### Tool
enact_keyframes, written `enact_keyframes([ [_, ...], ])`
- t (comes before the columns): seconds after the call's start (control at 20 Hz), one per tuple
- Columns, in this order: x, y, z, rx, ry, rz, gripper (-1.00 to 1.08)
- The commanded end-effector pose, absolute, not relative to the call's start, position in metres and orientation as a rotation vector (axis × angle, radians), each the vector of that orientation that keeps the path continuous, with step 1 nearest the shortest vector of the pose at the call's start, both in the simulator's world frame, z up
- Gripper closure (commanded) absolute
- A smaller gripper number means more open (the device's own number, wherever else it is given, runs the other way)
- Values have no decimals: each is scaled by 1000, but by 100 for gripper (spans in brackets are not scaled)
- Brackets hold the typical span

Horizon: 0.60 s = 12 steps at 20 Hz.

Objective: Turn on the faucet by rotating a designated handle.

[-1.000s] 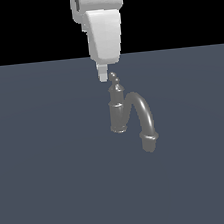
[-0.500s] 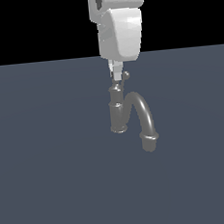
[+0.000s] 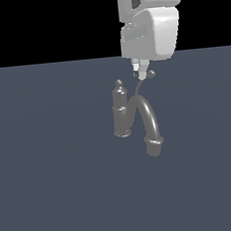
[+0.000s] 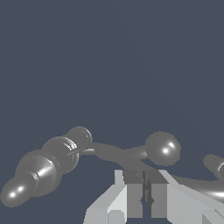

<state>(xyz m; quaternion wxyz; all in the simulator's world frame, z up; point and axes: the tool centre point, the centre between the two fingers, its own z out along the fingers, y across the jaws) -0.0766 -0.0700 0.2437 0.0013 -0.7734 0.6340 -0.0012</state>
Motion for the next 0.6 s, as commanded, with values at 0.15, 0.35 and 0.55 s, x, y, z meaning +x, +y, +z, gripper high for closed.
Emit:
enact_keyframes([
  [0.15,-68,-78,243,-2425,1994,-4,108],
  [0.35,-57,-88,243,-2421,1999,-3,108],
  [0.55,-46,-99,243,-2417,2004,-3,108],
])
